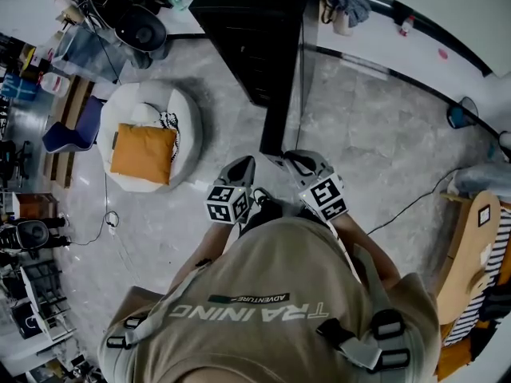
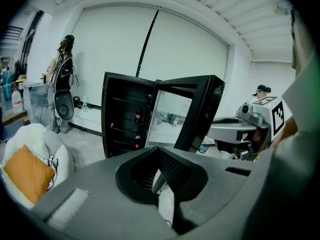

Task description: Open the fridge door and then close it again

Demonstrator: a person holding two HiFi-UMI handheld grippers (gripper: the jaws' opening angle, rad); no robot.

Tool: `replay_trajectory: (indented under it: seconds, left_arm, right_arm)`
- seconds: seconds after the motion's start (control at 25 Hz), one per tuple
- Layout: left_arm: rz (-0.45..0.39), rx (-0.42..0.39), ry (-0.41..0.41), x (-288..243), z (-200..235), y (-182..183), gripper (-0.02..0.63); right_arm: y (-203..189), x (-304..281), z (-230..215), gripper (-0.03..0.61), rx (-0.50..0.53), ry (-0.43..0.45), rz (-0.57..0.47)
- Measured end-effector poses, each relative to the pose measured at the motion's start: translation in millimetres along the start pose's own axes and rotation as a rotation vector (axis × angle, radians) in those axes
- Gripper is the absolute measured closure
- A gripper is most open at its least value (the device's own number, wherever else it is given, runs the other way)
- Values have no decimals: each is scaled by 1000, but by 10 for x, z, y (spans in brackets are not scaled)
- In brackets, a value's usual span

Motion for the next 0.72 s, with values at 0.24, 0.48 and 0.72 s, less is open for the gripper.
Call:
replay_trajectory:
  seconds: [0.24, 0.48, 0.72]
  left_arm:
    - [-18, 11, 8, 33, 283, 89, 612]
    - [-43, 13, 9, 70, 629, 200, 612]
    - [-60, 10, 9, 73, 998, 312, 613]
  right_arm:
    - [161, -201, 115, 583, 16, 17, 6]
    - [304, -468, 254, 583, 21, 32, -17]
    - [485, -801, 313, 583, 16, 37, -33]
Point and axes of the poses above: the fingertips, and each gripper's own axes: x backward along the fingers, z to its left, y out of its top, the point moved 7 cm from there along x, backward along the fingers, and after that the axes turned 12 degrees about z, right-handed, at the moved point
